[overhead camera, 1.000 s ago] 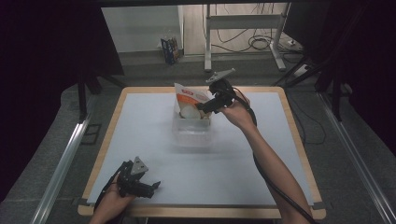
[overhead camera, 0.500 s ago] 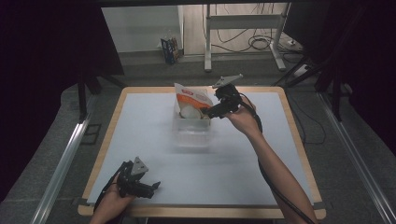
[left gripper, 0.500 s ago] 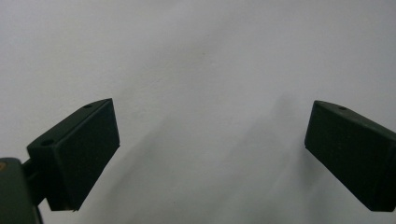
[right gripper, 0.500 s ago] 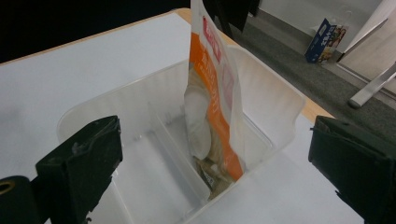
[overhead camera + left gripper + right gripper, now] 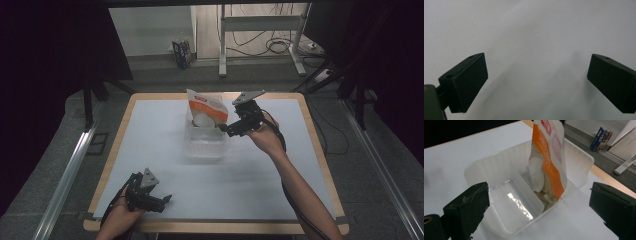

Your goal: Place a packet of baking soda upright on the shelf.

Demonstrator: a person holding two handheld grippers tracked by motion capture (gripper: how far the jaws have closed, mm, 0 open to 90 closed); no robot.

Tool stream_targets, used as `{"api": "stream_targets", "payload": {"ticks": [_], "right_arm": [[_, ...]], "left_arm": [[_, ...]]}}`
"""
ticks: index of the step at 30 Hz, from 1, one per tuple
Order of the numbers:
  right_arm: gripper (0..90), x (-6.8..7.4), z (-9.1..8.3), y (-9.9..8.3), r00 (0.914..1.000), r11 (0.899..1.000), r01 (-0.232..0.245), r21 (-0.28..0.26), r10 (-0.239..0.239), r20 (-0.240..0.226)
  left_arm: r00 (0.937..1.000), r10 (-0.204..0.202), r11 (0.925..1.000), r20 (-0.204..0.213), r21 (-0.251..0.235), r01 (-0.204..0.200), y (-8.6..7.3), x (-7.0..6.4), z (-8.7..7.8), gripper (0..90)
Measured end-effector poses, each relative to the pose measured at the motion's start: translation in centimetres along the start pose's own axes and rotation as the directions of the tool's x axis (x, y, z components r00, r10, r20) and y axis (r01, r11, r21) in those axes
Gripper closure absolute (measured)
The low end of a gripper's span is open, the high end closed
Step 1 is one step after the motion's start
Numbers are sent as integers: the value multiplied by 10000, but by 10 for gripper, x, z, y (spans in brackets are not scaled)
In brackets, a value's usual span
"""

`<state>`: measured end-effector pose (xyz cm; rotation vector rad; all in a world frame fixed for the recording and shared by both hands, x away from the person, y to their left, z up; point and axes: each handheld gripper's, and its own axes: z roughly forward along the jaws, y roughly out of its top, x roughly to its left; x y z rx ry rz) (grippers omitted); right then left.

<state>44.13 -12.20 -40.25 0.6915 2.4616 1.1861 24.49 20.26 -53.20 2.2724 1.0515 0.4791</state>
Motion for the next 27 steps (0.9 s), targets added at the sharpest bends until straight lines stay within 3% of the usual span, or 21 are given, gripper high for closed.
{"api": "stream_targets", "payload": {"ticks": [15, 23, 27], "right_arm": [[6, 9, -16, -29, 9997, 9999, -145, 10, 145, -210], [0, 13, -29, -48, 9969, 9976, -694, -64, 691, -371], [0, 17, -34, -54, 9976, 9978, -657, 19, 657, -238]], "left_arm": [[10000, 29, 10000, -35, 23, -29, 0, 0, 0, 31], [10000, 27, 10000, -56, 33, -27, 0, -1, 0, 32], [10000, 31, 10000, -58, 18, -31, 0, -1, 0, 31]]}}
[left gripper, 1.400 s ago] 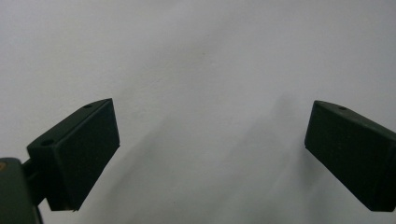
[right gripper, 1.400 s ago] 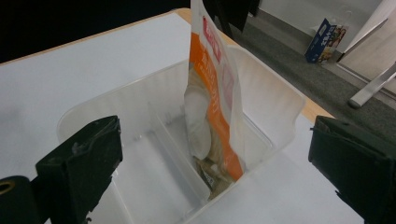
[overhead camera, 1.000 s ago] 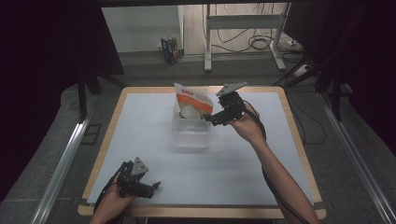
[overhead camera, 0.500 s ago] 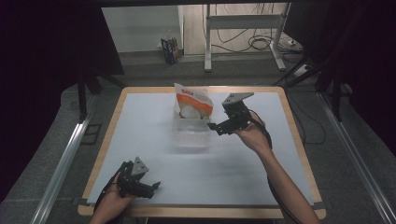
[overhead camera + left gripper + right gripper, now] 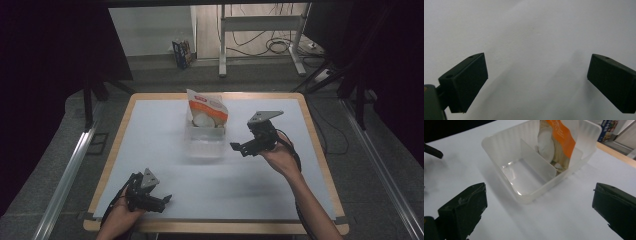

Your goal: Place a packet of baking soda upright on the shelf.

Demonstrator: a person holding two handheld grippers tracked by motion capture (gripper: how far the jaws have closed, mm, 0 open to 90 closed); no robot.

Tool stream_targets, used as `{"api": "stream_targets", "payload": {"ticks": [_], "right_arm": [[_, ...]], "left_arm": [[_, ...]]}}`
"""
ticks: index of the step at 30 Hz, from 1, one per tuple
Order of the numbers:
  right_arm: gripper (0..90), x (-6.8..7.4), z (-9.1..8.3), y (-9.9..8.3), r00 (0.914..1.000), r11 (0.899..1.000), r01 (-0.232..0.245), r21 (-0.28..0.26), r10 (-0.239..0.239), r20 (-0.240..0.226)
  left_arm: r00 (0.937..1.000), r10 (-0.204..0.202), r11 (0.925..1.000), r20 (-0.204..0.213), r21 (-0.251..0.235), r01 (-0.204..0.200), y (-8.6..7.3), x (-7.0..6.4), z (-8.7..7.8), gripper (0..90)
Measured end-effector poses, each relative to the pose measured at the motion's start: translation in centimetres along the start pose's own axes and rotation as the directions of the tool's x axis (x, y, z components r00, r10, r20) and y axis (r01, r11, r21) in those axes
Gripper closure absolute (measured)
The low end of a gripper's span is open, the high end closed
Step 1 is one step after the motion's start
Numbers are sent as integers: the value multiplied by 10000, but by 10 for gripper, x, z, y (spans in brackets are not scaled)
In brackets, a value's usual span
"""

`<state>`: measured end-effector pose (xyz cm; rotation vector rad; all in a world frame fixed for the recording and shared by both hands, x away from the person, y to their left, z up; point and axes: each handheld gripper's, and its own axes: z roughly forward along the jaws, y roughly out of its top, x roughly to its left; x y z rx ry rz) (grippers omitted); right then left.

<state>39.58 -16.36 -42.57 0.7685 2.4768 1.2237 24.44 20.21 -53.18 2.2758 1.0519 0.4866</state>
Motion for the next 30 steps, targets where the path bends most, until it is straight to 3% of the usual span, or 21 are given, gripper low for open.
{"api": "stream_targets", "payload": {"ticks": [13, 30], "right_arm": [[0, 10, -20, -23, 9975, 9996, 264, -47, -260, 664], [0, 21, -49, -69, 9940, 9999, -142, 59, 135, 1083]], "left_arm": [[10000, 44, 10000, -24, -27, -44, 0, -1, 0, 31], [9999, -71, 9999, 112, -152, 73, -1, 0, -1, 35]]}}
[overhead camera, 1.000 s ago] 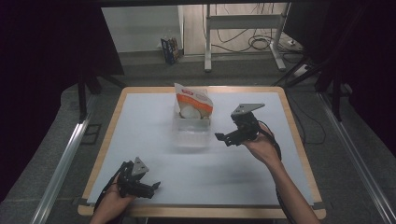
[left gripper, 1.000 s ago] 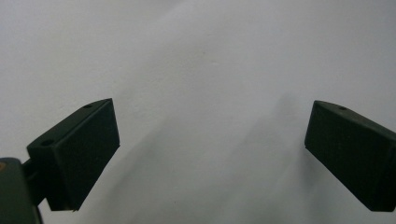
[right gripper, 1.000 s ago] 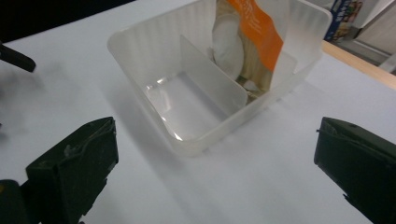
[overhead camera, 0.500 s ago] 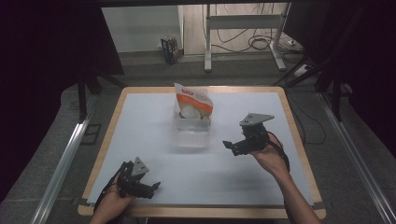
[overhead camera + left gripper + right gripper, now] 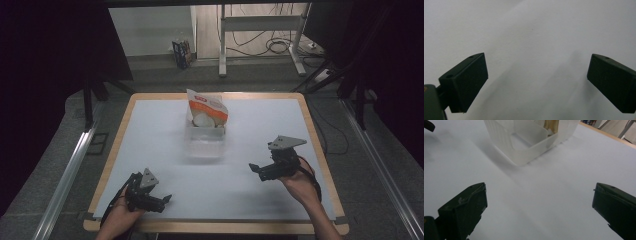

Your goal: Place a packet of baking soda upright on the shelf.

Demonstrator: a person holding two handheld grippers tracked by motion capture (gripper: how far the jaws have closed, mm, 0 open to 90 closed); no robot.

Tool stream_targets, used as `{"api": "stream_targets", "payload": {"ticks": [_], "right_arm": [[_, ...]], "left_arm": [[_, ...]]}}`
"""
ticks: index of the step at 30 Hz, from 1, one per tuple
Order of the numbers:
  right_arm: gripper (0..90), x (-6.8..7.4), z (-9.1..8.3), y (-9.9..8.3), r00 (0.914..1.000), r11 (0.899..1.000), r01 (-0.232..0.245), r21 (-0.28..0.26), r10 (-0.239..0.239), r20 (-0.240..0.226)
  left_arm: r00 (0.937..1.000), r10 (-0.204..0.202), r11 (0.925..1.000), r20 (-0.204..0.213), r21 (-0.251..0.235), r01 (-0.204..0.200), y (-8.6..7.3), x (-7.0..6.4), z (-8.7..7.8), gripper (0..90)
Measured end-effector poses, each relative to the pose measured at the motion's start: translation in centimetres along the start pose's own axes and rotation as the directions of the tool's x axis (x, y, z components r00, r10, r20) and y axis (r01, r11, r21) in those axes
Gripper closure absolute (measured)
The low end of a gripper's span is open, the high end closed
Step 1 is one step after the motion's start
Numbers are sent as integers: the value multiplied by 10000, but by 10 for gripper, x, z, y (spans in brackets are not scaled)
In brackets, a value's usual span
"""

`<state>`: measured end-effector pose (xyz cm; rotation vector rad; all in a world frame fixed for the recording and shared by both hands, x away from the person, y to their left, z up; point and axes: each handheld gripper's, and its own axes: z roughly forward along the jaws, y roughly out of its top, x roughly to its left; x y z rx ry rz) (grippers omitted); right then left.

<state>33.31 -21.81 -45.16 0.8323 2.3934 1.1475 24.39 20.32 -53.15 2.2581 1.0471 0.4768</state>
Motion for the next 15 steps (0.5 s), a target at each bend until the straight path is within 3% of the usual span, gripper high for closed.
{"api": "stream_targets", "payload": {"ticks": [7, 15], "right_arm": [[0, 3, -13, -24, 9994, 9998, -182, 117, 178, 287], [0, 6, -25, -51, 9972, 9984, -527, 185, 517, 546]], "left_arm": [[9995, 312, 9995, 75, -82, -311, 0, -2, -1, 38], [9992, 248, 9995, 307, -196, -242, -1, 0, -2, 34]]}}
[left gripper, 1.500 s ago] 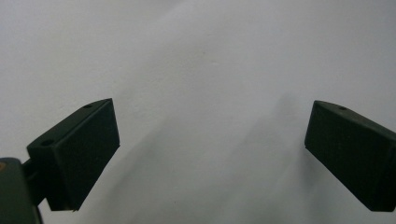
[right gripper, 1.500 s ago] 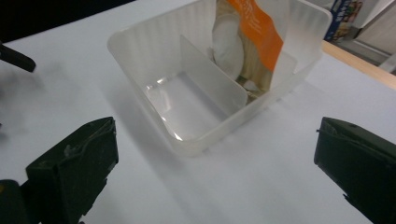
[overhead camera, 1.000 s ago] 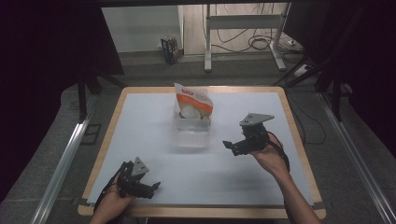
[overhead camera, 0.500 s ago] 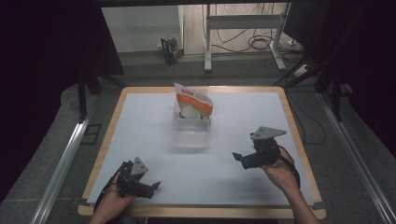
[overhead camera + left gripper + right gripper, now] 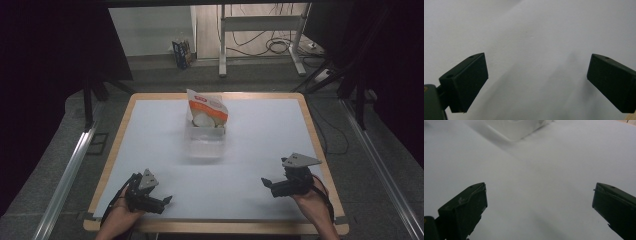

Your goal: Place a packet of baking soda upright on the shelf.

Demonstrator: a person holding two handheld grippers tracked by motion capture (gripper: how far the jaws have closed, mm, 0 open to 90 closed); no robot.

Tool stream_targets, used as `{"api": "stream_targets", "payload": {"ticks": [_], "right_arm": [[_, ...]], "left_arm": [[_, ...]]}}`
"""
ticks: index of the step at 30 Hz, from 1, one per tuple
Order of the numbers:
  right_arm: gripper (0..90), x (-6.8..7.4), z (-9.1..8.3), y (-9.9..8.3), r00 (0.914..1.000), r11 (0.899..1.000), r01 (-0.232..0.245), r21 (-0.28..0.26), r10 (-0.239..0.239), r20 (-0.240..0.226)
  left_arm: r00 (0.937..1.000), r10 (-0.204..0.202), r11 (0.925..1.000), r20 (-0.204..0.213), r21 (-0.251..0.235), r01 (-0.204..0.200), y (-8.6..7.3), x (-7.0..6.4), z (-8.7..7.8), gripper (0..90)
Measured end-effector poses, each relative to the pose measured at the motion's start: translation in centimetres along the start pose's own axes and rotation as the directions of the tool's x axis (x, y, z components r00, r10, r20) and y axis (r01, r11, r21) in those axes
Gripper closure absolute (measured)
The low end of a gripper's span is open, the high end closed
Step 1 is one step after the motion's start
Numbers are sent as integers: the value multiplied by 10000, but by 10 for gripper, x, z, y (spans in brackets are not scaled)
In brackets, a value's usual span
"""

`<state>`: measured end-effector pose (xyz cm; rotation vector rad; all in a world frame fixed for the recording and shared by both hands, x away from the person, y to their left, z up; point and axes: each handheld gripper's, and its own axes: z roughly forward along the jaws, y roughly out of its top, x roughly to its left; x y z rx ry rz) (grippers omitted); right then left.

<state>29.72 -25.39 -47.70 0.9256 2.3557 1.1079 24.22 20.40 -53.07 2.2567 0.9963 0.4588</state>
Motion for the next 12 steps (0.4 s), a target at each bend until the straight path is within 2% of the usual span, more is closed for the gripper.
{"api": "stream_targets", "payload": {"ticks": [7, 12], "right_arm": [[0, 3, -1, -17, 9998, 9990, -131, 419, 126, 123], [0, 1, 1, -17, 9998, 9986, -165, 499, 159, 112]], "left_arm": [[10000, -38, 10000, 70, -68, 38, 0, 1, -1, 34], [10000, -53, 9999, 50, -85, 54, 0, 1, -1, 33]]}}
